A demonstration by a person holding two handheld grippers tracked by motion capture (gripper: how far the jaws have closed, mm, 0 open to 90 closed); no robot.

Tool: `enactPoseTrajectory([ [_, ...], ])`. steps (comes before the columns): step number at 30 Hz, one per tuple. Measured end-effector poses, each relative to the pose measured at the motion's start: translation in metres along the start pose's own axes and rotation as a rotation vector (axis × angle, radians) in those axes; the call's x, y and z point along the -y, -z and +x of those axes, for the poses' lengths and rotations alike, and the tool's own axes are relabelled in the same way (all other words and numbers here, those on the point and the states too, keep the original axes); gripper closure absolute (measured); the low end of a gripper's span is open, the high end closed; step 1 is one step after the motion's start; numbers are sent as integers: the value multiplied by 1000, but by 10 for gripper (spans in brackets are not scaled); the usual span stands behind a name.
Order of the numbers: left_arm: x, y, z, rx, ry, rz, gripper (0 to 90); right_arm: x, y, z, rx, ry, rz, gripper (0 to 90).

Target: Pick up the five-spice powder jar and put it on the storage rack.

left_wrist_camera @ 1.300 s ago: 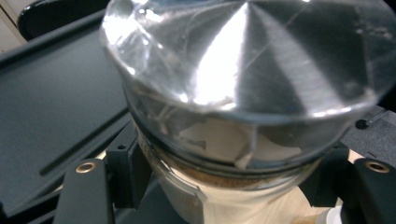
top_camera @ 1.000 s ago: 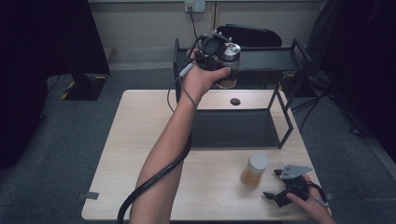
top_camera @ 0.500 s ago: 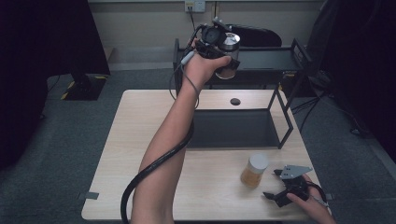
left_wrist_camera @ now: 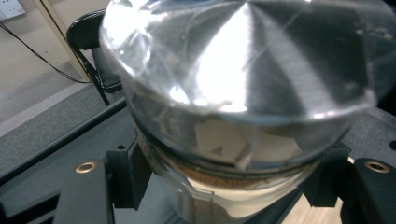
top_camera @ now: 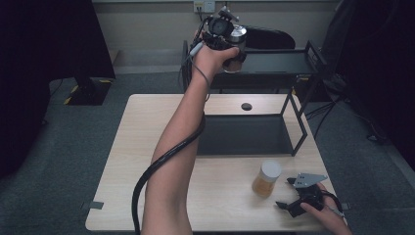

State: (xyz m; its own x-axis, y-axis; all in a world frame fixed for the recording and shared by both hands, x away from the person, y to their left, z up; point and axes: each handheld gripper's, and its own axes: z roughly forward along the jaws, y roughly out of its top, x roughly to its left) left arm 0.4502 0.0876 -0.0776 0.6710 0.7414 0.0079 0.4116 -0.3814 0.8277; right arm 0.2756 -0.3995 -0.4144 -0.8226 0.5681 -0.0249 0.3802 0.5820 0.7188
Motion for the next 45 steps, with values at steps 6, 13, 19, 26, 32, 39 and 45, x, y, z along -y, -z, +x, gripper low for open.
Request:
enactPoseTrajectory([
  [6,0,-8,3,-21,29,-2,309,0,0,0,0,0,0,0],
  [13,3,-17,4,-40,32,5,309,0,0,0,0,0,0,0],
  [19,4,-22,3,-52,24,16,309,0,0,0,0,0,0,0],
  [26,4,-25,0,-57,20,20,309,0,0,0,0,0,0,0],
  [32,4,-25,1,-47,20,18,309,0,0,0,0,0,0,0],
  [39,8,-25,0,-56,38,6,308,0,0,0,0,0,0,0],
  [45,8,-18,-8,-89,88,-11,120,0,0,0,1,0,0,0],
])
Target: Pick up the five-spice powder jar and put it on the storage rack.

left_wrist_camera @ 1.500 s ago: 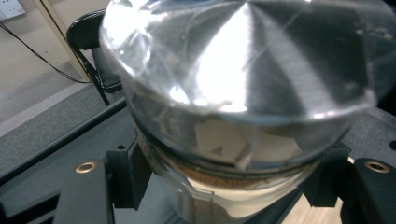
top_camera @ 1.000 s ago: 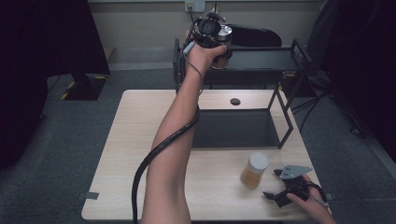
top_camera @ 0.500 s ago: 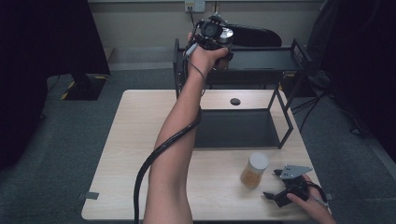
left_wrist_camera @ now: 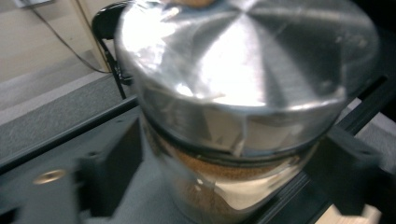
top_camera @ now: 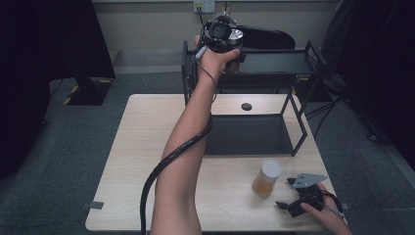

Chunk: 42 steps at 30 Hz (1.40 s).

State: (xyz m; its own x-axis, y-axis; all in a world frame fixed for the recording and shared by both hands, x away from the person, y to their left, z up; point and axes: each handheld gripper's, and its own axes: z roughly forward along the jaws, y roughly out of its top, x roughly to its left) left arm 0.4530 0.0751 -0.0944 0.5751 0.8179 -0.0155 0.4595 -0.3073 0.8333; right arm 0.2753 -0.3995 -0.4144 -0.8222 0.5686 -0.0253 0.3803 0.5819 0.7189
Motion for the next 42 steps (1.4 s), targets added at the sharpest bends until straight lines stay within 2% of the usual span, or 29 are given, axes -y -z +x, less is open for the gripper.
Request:
enactPoseTrajectory([
  [5,3,10,-7,-11,4,-17,69,0,0,0,0,0,0,0],
  [12,13,15,-12,4,15,-29,36,1,1,0,0,0,0,0],
  [20,27,21,-17,29,3,-41,19,1,1,1,1,-2,0,0],
  [26,40,27,-18,67,-15,-61,15,2,1,2,2,-2,0,0],
  [32,54,32,-20,86,-28,-72,19,2,2,2,2,-1,0,0],
  [42,79,26,-20,165,-52,-86,21,2,1,2,2,-2,-1,0],
])
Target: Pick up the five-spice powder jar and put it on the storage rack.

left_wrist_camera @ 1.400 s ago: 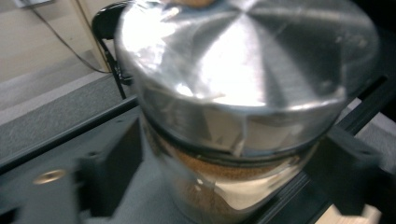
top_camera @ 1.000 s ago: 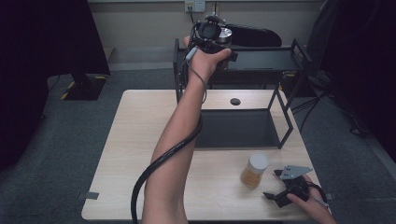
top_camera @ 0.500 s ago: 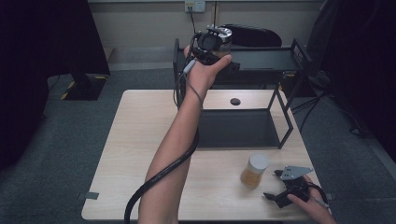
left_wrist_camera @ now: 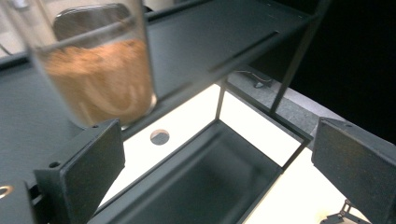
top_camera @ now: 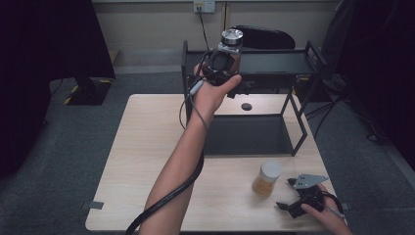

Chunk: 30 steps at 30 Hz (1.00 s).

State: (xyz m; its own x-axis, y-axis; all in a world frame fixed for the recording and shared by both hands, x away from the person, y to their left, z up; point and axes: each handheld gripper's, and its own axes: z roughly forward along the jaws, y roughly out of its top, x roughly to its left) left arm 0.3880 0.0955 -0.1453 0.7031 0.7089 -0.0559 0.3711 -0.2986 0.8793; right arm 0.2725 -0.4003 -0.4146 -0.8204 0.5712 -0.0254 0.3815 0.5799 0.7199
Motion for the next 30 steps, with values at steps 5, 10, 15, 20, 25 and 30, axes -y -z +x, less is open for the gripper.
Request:
enactPoseTrajectory([
  [5,14,-5,1,37,-7,-7,21,0,0,0,0,0,0,0],
  [10,24,-9,1,56,-7,-11,22,0,0,0,0,0,0,0],
  [15,33,-15,1,76,-15,-5,23,0,0,0,0,0,0,0],
  [20,47,-21,2,81,-7,1,23,0,0,0,1,0,-1,0],
  [25,61,-27,3,89,-6,10,23,0,0,0,1,0,-1,0],
  [30,74,-31,5,101,3,8,24,0,0,0,1,0,-1,0],
])
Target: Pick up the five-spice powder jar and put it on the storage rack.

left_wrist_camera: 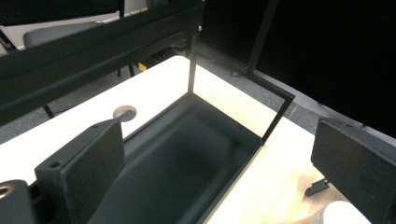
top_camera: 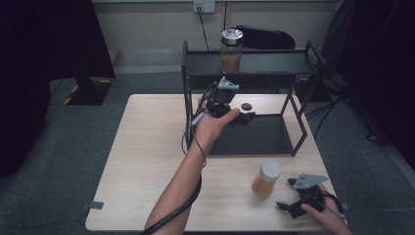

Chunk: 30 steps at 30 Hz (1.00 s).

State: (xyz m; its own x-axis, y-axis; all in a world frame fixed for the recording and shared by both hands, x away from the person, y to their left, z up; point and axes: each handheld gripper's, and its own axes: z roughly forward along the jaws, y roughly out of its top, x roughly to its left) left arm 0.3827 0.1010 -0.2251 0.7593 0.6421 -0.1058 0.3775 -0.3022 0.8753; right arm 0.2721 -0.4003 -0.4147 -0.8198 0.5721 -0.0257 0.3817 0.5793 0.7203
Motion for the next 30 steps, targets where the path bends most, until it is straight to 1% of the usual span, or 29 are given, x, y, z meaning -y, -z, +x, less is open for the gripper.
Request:
enactPoseTrajectory([
  [4,11,-3,1,1,5,0,24,0,0,0,0,0,0,0],
  [10,23,-6,0,0,-7,11,24,0,0,0,0,1,0,0],
  [16,37,-8,1,10,5,15,24,0,0,0,0,0,0,0],
  [18,40,-9,1,8,1,22,24,0,0,0,0,0,0,0],
  [21,46,-9,0,8,-2,27,24,0,0,0,0,0,-1,0],
  [27,58,-9,1,9,11,30,24,0,0,0,0,-1,0,0],
  [30,64,-8,1,-1,7,35,24,0,0,0,0,-1,1,0],
])
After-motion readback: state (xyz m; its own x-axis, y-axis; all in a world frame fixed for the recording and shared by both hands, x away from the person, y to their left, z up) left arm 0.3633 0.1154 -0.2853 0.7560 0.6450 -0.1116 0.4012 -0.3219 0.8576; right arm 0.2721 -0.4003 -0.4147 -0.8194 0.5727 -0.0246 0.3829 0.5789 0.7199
